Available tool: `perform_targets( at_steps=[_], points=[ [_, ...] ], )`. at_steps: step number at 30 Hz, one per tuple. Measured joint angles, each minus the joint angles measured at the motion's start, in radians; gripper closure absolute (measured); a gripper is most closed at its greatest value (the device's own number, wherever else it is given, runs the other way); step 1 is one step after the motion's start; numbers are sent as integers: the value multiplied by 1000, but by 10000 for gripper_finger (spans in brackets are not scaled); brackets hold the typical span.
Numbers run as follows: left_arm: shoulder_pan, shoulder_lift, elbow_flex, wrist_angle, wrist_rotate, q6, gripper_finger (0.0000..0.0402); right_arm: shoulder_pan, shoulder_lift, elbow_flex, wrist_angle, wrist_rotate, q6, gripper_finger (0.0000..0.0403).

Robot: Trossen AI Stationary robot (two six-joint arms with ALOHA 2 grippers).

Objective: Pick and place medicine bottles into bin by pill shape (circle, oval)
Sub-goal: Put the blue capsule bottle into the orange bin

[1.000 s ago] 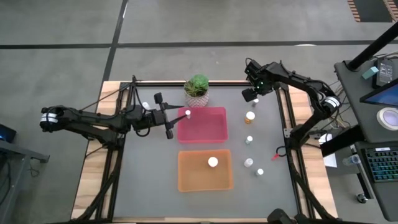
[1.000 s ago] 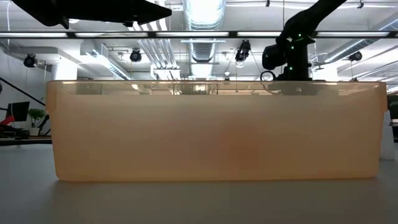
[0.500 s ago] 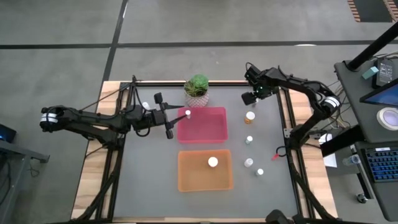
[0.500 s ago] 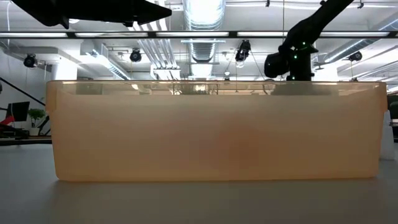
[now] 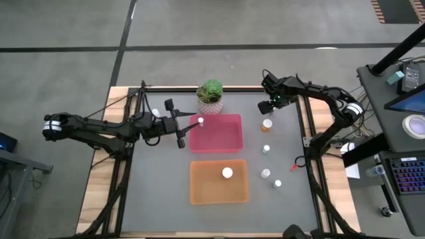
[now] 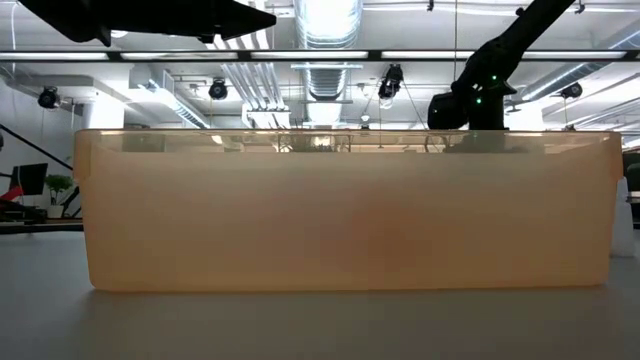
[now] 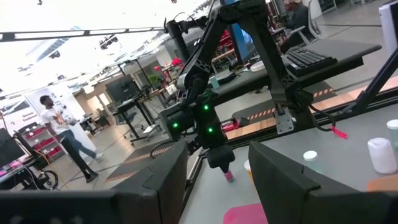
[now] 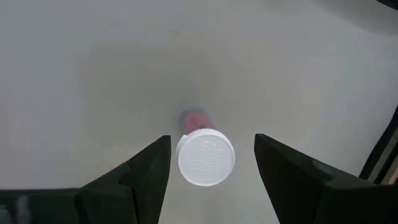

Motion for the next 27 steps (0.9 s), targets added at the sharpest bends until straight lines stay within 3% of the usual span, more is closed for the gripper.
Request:
perform_targets(
  at_steps=[15,27],
  points=[
    [0,0,0,0,0,2,244,1,0,0,7,0,-8,294],
    [0,0,0,0,0,1,244,5,-92,16,-5,3,-9,284]
  ],
)
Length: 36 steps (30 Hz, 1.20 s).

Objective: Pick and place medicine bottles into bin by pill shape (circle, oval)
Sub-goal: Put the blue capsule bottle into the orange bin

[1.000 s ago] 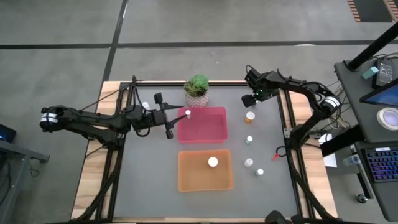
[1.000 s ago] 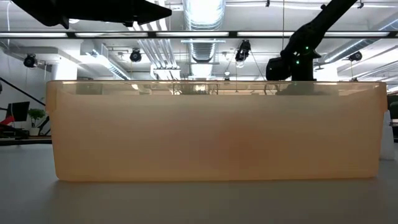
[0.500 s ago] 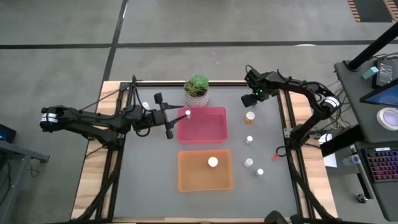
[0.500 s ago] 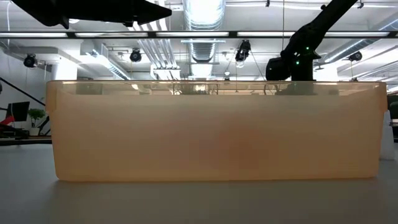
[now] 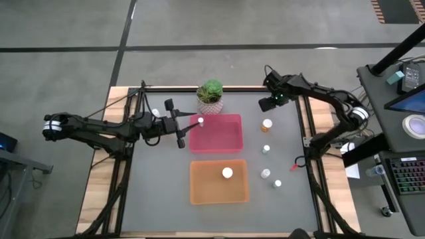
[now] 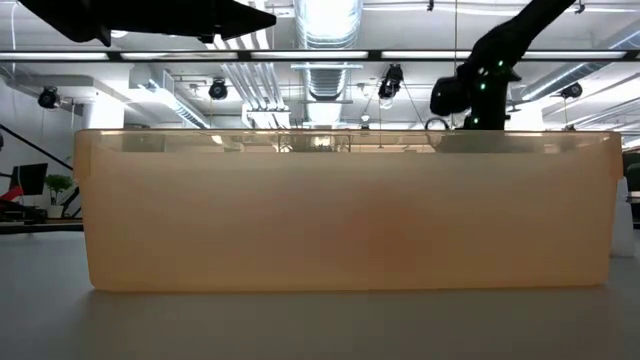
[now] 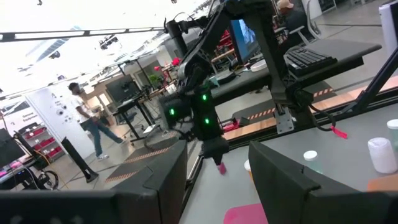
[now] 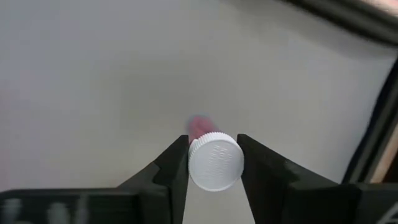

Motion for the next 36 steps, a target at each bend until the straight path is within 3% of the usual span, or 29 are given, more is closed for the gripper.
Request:
perform_targets(
  at_steps=[8,18,29,36],
  points=[
    [0,0,0,0,0,0,244,76,-197,11,-36,0,54,292],
    [0,0,0,1,0,-1,244,334,-368,11,-60,0,224,292],
    [0,0,0,3,0,-5,244,641,-321,92,-62,2,329,292],
    [0,0,0,2,0,-6,244,760,-224,221,-105,6,319,292]
  ],
)
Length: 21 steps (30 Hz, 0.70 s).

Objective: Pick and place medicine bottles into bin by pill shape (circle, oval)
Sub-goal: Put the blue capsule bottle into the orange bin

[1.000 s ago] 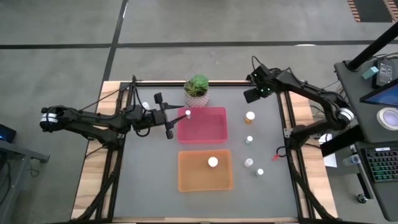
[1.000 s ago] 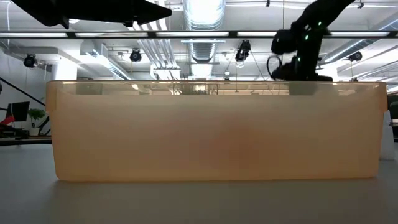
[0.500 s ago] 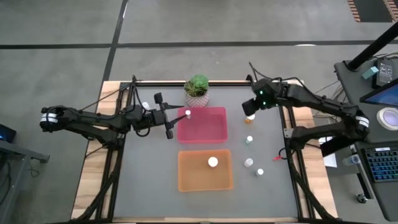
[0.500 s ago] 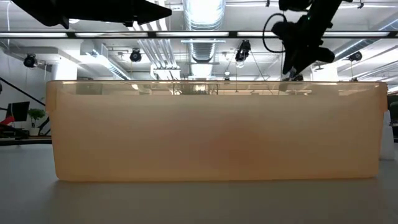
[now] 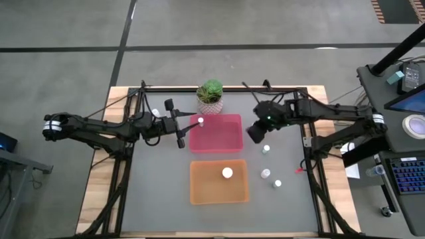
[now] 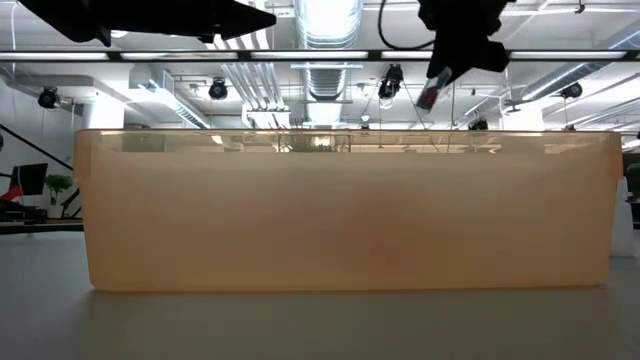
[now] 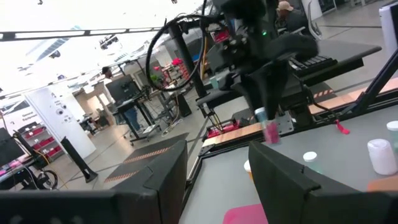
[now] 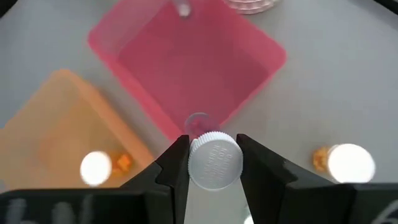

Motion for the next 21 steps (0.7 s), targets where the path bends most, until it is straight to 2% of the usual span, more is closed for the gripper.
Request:
perform_targets(
  at_steps=[12,21],
  points=[
    [0,0,0,-2,0,0,244,187,195,252,-205,-2,-36,292],
    [0,0,0,-2,0,0,244,341,332,363,-280,-10,-52,291]
  ],
)
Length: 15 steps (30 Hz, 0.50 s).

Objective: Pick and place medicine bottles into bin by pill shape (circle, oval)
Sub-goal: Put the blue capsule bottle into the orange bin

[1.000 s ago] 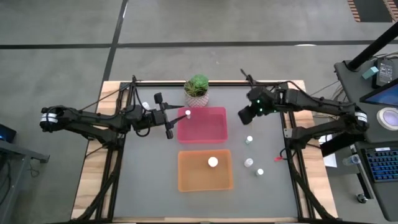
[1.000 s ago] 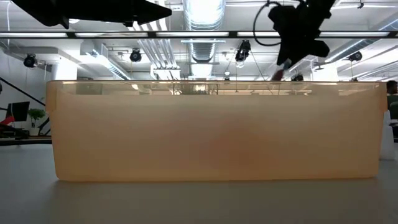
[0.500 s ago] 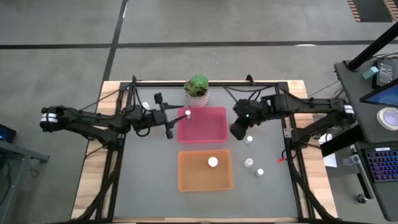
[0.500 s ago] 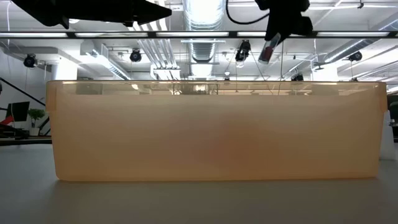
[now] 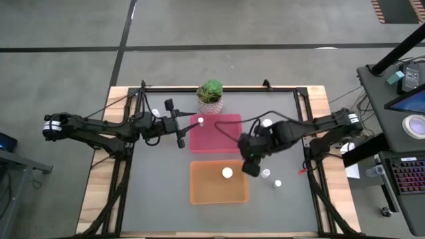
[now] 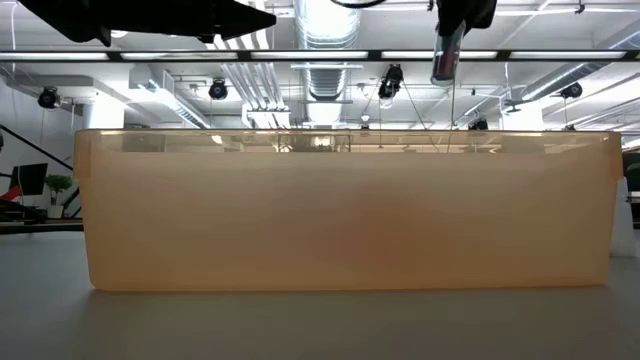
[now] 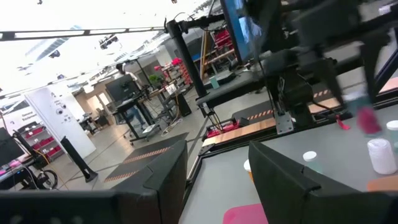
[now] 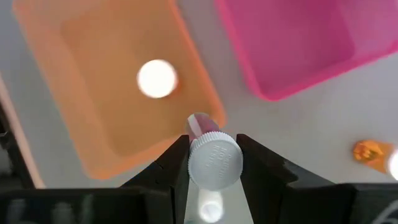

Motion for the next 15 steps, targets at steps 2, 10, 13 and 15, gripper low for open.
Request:
perform_targets(
  at_steps=[2,10,13,15],
  points=[
    [0,0,0,1,0,1,244,32,33,24,1,-2,5,291],
    [0,0,0,18,0,7,244,133,201,174,-29,-16,48,291],
    [0,0,0,19,0,6,244,162,257,230,-60,-17,41,291],
    [0,0,0,18,0,6,244,182,290,264,-72,-18,18,291]
  ],
)
